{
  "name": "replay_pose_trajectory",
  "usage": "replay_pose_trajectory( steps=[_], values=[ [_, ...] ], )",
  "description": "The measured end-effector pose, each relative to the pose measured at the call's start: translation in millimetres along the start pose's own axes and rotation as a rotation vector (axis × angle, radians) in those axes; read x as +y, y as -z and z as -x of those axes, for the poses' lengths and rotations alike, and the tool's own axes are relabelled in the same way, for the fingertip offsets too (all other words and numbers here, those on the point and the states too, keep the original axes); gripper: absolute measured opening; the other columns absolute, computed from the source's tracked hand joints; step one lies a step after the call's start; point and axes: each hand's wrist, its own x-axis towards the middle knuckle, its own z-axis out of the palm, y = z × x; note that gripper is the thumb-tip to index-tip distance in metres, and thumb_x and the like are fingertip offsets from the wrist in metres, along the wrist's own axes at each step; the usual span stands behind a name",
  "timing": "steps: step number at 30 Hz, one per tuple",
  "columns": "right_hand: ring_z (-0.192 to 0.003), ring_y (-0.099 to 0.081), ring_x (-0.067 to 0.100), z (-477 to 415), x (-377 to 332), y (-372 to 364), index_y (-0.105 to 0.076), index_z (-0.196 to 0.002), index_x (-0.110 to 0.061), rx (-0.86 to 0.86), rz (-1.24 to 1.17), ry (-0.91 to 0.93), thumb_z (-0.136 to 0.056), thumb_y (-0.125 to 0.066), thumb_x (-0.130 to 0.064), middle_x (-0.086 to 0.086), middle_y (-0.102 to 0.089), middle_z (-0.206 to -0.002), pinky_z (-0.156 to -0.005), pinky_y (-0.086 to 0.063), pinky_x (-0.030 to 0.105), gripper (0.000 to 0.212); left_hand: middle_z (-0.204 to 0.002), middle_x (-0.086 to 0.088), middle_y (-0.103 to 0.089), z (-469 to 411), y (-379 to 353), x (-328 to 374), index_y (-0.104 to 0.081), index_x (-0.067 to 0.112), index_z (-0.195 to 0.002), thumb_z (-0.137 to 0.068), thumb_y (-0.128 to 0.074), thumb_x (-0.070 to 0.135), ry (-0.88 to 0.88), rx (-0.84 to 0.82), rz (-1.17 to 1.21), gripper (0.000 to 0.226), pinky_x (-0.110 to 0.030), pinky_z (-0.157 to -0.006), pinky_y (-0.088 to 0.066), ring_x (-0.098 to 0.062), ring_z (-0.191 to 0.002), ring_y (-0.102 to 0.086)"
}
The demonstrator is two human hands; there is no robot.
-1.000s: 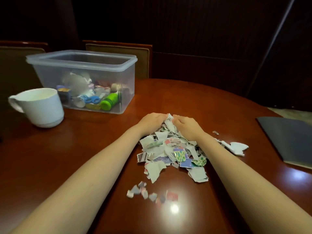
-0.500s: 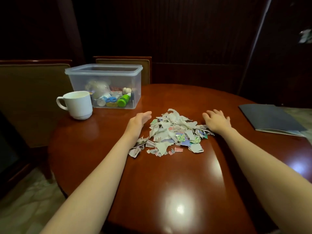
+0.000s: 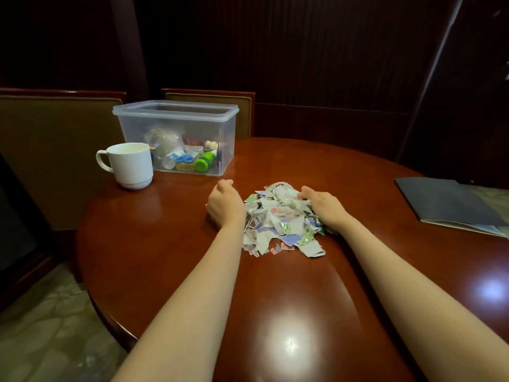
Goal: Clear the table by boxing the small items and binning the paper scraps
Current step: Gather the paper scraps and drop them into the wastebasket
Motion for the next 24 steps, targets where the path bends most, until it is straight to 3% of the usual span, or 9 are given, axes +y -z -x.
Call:
replay_pose_trajectory(
  steps=[4,7,9,11,13,14,17,20,24],
  values=[
    [-0.138,-0.033,0.021,13,-10,-1,-0.036,-0.143,-0.017,-0.102,-0.194,0.066,-0.097,-0.028,-0.050,0.001,-0.035,-0.150,-0.109,-0.025,0.037,0.057,-0.124,-0.005,-0.062,0,5,5,-0.064,0.009,-0.114,-0.100,-0.024,0.022,0.155,-0.075,0.252,0.045,-0.027,-0.093,-0.039,-0.016,-0.109,-0.056],
    [-0.141,-0.027,0.021,19,-13,-2,-0.024,-0.147,-0.024,-0.183,-0.213,0.126,-0.089,-0.046,-0.053,-0.001,-0.026,-0.153,-0.111,-0.025,0.040,0.068,-0.135,-0.005,-0.052,-6,24,13,-0.051,0.013,-0.121,-0.099,-0.026,0.023,0.171,-0.319,0.320,0.034,-0.032,-0.103,-0.033,-0.021,-0.125,-0.048],
    [-0.140,-0.028,0.022,19,-13,-7,-0.021,-0.147,-0.027,-0.187,-0.003,0.169,-0.083,-0.056,-0.055,-0.001,-0.025,-0.154,-0.113,-0.024,0.046,0.078,-0.138,-0.002,-0.046,0,27,11,-0.043,0.018,-0.132,-0.096,-0.035,0.036,-0.017,-0.457,0.008,0.041,-0.033,-0.104,-0.029,-0.023,-0.130,-0.041],
    [-0.137,-0.034,0.023,20,-13,-15,-0.028,-0.145,-0.026,-0.127,0.217,0.222,-0.085,-0.057,-0.052,-0.001,-0.032,-0.151,-0.112,-0.026,0.046,0.072,-0.144,0.000,-0.039,8,23,0,-0.035,0.025,-0.140,-0.089,-0.039,0.054,-0.171,-0.578,-0.358,0.059,-0.044,-0.114,-0.016,-0.026,-0.137,-0.031],
    [-0.124,-0.047,0.021,18,-13,-22,-0.042,-0.139,-0.020,-0.023,0.220,0.272,-0.091,-0.053,-0.039,0.003,-0.046,-0.142,-0.103,-0.037,0.040,0.053,-0.153,-0.001,-0.027,17,19,-6,-0.023,0.030,-0.145,-0.081,-0.037,0.069,-0.200,-0.717,-0.578,0.076,-0.050,-0.116,0.000,-0.027,-0.143,-0.020],
    [-0.109,-0.055,0.020,17,-14,-23,-0.050,-0.132,-0.016,0.013,0.153,0.281,-0.094,-0.051,-0.031,0.006,-0.055,-0.133,-0.090,-0.045,0.033,0.041,-0.155,-0.002,-0.023,21,17,-9,-0.018,0.032,-0.146,-0.075,-0.037,0.075,-0.228,-0.766,-0.636,0.085,-0.051,-0.115,0.002,-0.027,-0.144,-0.017],
    [-0.063,-0.050,0.014,14,-13,-23,-0.066,-0.109,-0.010,0.088,0.026,0.247,-0.097,-0.045,-0.016,0.009,-0.068,-0.091,-0.051,-0.035,0.020,0.024,-0.157,0.002,-0.017,26,15,-13,-0.012,0.036,-0.147,-0.069,-0.051,0.078,-0.374,-0.815,-0.815,0.097,-0.051,-0.117,-0.003,-0.024,-0.144,-0.016],
    [-0.045,-0.039,0.010,10,-11,-20,-0.064,-0.104,-0.012,0.197,-0.042,0.204,-0.099,-0.040,-0.016,-0.001,-0.054,-0.060,-0.037,-0.030,0.012,0.025,-0.156,0.002,-0.020,29,13,-16,-0.014,0.034,-0.148,-0.070,-0.056,0.074,-0.534,-0.798,-0.989,0.098,-0.049,-0.115,-0.015,-0.025,-0.142,-0.021],
    [-0.044,-0.038,0.009,6,-9,-18,-0.063,-0.098,-0.013,0.266,-0.121,0.147,-0.099,-0.037,-0.012,-0.003,-0.049,-0.057,-0.038,-0.032,0.011,0.025,-0.145,0.001,-0.036,30,9,-17,-0.036,0.027,-0.139,-0.081,-0.057,0.060,-0.647,-0.742,-0.907,0.069,-0.041,-0.107,-0.025,-0.020,-0.136,-0.031]
  ],
)
